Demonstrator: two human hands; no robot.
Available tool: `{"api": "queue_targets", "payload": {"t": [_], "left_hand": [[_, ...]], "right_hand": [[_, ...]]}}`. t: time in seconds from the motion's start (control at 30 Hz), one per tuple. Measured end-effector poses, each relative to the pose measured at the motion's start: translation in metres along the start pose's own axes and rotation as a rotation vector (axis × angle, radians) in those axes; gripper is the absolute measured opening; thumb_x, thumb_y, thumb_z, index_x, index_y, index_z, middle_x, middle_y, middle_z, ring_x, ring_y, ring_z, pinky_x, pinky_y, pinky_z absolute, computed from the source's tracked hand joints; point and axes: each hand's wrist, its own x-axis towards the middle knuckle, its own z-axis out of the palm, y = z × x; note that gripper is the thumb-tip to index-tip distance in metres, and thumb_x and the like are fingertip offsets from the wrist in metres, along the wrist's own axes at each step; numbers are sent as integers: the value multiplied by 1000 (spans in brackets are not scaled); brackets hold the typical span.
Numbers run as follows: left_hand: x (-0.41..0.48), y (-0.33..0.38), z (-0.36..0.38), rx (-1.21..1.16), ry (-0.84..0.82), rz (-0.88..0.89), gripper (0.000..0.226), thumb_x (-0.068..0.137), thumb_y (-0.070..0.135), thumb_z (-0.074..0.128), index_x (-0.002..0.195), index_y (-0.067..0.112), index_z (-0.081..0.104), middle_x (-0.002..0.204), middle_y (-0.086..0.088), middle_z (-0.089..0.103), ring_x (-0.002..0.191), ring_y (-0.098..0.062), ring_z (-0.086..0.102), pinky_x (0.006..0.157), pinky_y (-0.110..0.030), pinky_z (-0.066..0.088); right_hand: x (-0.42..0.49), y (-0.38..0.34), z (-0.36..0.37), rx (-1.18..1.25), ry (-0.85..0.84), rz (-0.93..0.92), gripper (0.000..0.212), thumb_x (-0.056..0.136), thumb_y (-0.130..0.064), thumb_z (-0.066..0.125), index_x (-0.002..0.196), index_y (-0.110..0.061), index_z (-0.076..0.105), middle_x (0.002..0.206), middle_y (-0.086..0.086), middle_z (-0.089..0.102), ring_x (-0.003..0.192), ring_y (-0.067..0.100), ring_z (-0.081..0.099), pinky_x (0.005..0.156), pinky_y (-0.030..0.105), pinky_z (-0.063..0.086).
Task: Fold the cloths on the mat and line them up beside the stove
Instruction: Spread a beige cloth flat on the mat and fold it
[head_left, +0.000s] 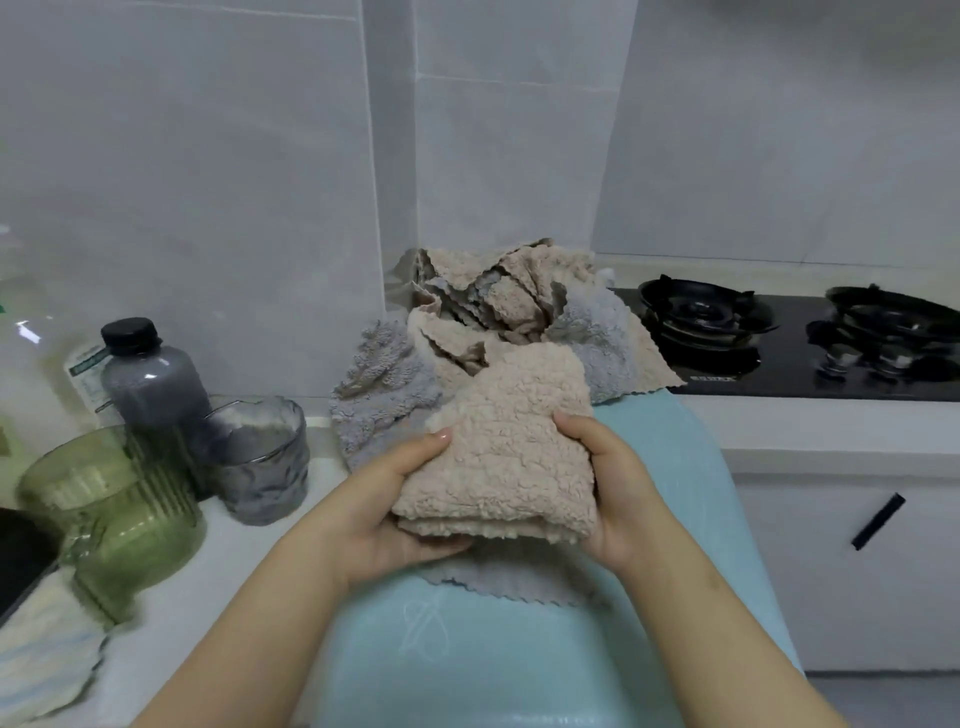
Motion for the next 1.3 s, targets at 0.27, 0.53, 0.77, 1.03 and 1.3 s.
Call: {"api": "queue_targets", "payload": {"t": [0.27,0.53,0.77,1.03,1.3], "left_hand": [[-5,23,46,70,5,149,39,86,16,57,115,43,56,109,11,67,97,-17,67,87,-39,51],[21,-3,127,382,-161,94,42,72,25,76,109,39,61,124,-1,61,112,-20,59,104,-43,41],[72,-62,240,486,-234,103,53,84,-4,62,118,36,53,123,-3,54,105,-16,60,76,-18,53],[146,-133,422,547,-222,19,32,94,7,49,90,31,70,116,-6,65,105,-23,59,96,-38,45],[216,-167,565,557,-250,16,33,92,9,54,107,37,61,122,3,51,99,-9,52,84,-30,42]], "right_hand": [[-41,-38,-2,-6,260,9,35,90,-24,52,122,-10,56,109,13,70,100,29,67,81,41,56],[-95,-70,-45,-249,583,-174,34,88,-17,62,119,-14,50,106,6,69,89,21,69,68,33,56],[-147,-125,-137,-214,748,-307,44,91,-18,59,126,-36,41,115,-3,63,94,21,66,63,31,55],[-220,-248,-273,-251,786,-270,26,98,-15,43,104,-26,65,89,-3,69,66,11,65,55,24,50],[-258,-361,-393,-259,856,-297,27,89,-11,59,110,-29,62,94,3,65,70,15,60,59,26,48]]}}
